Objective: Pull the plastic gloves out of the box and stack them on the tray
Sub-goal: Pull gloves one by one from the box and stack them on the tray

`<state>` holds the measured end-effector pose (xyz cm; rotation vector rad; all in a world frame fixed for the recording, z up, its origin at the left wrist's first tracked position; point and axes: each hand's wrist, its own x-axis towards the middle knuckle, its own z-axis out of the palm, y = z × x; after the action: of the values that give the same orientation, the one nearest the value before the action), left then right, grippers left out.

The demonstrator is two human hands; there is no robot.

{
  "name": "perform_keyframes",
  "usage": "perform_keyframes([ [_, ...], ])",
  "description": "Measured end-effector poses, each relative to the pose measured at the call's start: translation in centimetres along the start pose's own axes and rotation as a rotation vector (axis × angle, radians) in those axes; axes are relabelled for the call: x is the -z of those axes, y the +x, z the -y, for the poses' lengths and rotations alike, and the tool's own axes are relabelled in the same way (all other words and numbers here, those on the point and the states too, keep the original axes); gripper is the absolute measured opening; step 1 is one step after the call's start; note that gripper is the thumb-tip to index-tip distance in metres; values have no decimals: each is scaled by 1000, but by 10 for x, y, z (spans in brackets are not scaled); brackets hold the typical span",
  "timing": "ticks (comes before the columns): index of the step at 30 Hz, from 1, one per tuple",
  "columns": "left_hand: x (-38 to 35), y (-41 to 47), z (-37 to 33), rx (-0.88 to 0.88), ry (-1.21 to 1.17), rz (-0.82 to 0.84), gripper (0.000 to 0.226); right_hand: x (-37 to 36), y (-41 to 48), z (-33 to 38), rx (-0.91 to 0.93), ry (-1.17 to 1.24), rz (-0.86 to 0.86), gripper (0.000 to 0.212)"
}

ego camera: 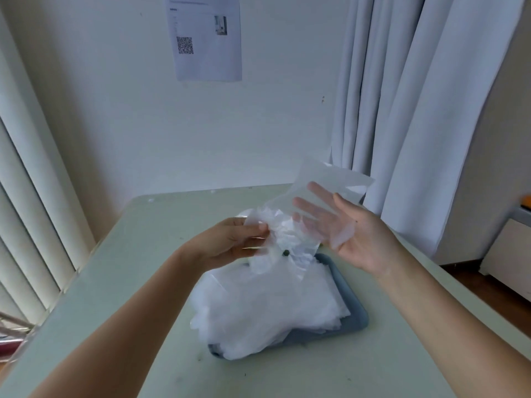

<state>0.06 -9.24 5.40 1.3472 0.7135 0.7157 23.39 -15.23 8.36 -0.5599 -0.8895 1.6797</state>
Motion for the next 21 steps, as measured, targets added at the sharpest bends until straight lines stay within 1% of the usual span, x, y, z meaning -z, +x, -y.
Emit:
perform_keyframes([
  [2,1,-2,1,-11,-108,-55,14,8,-1,-3,34,-69,-38,37],
  [3,2,-4,1,-12,-121,-71,13,13,-3,-5,50,-109,-59,36],
  [6,4,-8,-2,6,-66,-103,10,23,-7,-8,117,-250,-133,38],
  [10,3,-11,-5,83,12,-194,14,20,-12,-6,212,-610,-280,56],
  [11,-1,-11,-7,89,102,-243,27,16,-13,-4,230,-663,-290,60],
  [12,-5,-11,-7,61,232,-315,50,12,-13,-4,244,-695,-294,61],
  [13,-11,-11,-8,-13,384,-420,74,6,-12,-3,261,-716,-309,60],
  [14,-20,-14,-10,-141,542,-537,91,2,-10,-2,274,-735,-326,59],
  [15,-31,-19,-12,-301,689,-583,102,-4,-8,-2,283,-745,-347,60],
  [16,-44,-26,-11,-451,840,-557,107,-8,-5,-3,293,-763,-375,62],
  [18,-70,-33,-1,-648,1105,-472,113,-14,0,-5,318,-796,-437,66],
  [19,-82,-34,9,-701,1212,-478,111,-17,1,-5,312,-777,-454,67],
  [21,-99,-29,31,-716,1332,-563,103,-24,-2,-3,280,-709,-443,60],
])
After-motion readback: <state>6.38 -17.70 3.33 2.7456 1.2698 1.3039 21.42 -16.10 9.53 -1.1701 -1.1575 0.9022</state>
